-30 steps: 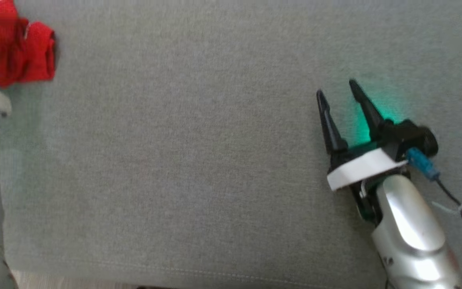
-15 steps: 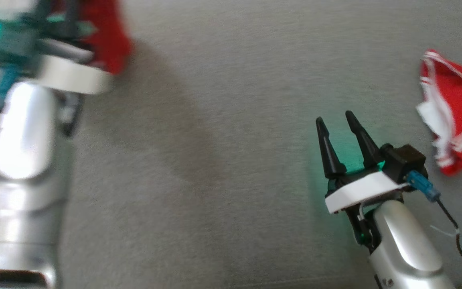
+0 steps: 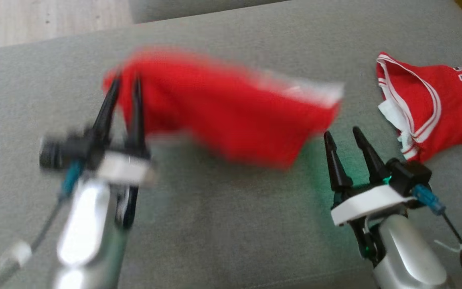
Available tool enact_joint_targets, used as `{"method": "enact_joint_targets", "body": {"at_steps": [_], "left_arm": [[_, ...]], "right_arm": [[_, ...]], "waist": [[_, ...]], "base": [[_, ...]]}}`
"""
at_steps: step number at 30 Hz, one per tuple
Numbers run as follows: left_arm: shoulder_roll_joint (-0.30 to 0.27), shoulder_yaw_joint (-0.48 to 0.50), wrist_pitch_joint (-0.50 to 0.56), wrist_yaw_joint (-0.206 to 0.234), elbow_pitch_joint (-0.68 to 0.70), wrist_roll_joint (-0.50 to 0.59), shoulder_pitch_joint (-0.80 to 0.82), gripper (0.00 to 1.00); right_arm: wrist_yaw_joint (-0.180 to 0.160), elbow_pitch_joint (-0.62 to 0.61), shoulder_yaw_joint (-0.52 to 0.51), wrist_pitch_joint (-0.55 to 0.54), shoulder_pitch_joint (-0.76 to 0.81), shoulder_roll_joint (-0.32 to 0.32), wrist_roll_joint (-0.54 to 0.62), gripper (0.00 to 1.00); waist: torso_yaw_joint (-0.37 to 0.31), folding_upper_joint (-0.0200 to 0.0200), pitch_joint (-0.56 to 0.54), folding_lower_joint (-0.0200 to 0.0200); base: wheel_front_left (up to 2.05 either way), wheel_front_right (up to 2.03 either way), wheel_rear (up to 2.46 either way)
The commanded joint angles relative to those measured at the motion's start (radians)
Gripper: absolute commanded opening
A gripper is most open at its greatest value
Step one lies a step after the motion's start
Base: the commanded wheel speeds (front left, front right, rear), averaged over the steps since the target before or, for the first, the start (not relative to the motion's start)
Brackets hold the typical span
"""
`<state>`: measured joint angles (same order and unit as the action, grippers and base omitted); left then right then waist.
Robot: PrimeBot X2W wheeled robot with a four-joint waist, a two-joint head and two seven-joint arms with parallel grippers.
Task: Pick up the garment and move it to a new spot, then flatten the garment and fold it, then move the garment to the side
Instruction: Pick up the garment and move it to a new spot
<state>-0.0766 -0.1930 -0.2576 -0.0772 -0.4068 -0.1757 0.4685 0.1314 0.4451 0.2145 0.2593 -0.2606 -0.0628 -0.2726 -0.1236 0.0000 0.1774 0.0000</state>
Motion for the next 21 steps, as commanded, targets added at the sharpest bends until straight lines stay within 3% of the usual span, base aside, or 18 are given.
{"method": "enact_joint_targets", "body": {"at_steps": [1,6,21], "left_arm": [[-0.013,0.044,-0.004,0.014,0.017,0.007,-0.016,1.0],[-0.004,0.12,-0.004,0.052,-0.03,0.015,-0.163,1.0],[0.021,0.205,-0.004,0.088,0.052,0.088,-0.406,1.0]], "right_arm": [[-0.001,-0.026,0.016,0.002,-0.005,0.012,0.004,1.0],[-0.001,-0.015,0.004,0.002,0.004,0.013,0.019,1.0],[-0.001,0.015,-0.01,0.002,0.052,0.013,0.015,1.0]], "waist": [[0.016,0.0,-0.005,0.0],[0.052,0.0,-0.015,0.0],[0.083,0.0,-0.11,0.0]], "base": [[0.0,0.0,0.0],[0.0,0.0,0.0],[0.0,0.0,0.0]]}}
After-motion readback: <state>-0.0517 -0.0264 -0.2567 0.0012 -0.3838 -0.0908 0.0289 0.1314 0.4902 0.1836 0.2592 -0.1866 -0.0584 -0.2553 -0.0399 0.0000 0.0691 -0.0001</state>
